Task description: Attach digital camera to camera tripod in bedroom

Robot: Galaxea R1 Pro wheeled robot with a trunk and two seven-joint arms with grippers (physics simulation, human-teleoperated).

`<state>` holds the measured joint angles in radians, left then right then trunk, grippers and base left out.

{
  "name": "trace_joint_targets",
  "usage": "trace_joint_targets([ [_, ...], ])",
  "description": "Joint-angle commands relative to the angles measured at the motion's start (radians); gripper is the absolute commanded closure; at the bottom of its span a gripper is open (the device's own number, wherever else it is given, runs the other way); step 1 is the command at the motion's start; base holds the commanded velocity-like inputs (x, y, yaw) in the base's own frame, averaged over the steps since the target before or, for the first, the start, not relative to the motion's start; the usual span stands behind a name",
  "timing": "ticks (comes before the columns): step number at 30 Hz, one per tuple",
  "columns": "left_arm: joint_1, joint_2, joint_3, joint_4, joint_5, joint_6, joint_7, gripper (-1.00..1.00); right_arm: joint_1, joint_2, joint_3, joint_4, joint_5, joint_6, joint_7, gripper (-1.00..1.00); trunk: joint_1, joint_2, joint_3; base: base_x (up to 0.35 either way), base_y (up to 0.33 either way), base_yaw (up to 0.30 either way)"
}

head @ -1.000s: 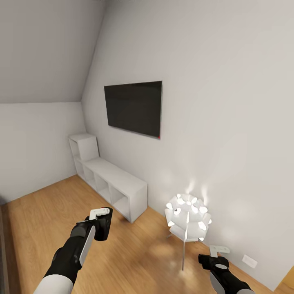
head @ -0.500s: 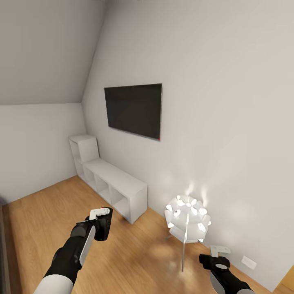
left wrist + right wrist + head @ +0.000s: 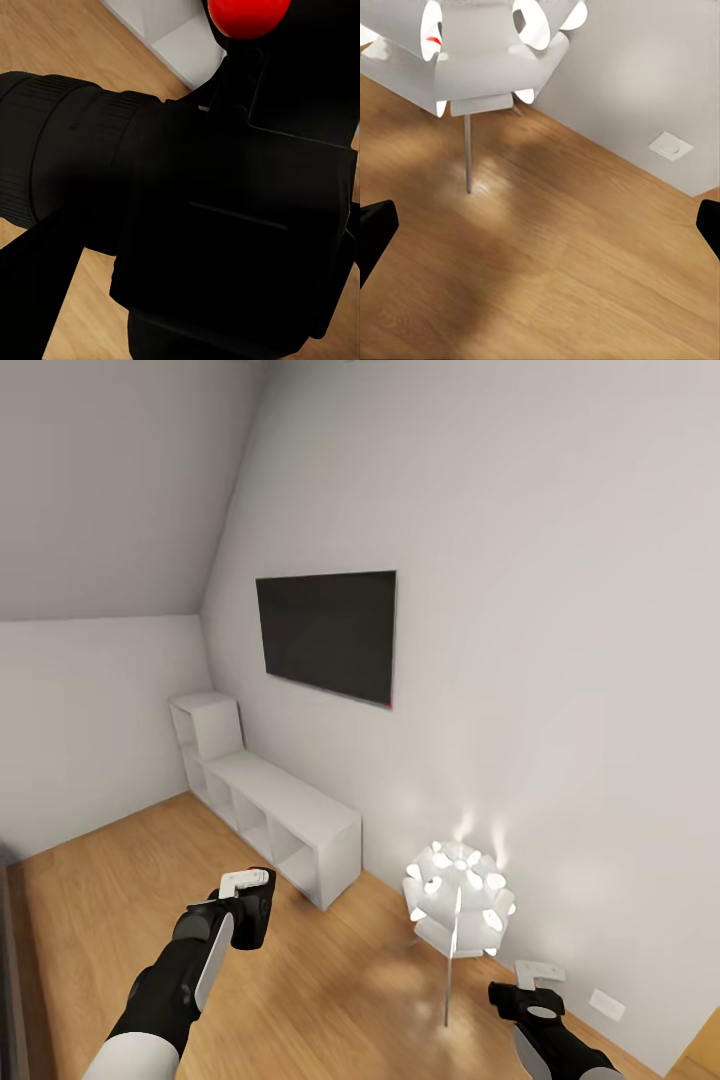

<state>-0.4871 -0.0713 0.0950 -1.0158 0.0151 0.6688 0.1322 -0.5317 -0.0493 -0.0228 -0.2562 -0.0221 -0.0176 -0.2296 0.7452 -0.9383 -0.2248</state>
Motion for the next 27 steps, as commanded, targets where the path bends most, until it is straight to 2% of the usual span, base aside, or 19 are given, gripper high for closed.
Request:
trace_joint_targets([
  [1,-0.001,-0.001,0.002,-0.001,0.002,0.005,0.003,1.0,-0.001,0.0,-0.002,0.0,-0.002,-0.002,-0.001,-1.0,-0.004,0.006,0.002,0.0,0.0,0.0],
  [20,-0.001,-0.001,0.002,-0.001,0.002,0.005,0.003,1.0,-0.001,0.0,-0.004,0.0,-0.003,-0.003,-0.01,-1.0,-0.077,0.139,0.061,0.0,0.0,0.001],
  [27,-0.001,-0.001,0.002,-0.001,0.002,0.005,0.003,1.0,-0.001,0.0,-0.002,0.001,-0.003,-0.003,-0.01,-1.0,-0.103,0.188,0.083,0.0,0.0,0.154],
])
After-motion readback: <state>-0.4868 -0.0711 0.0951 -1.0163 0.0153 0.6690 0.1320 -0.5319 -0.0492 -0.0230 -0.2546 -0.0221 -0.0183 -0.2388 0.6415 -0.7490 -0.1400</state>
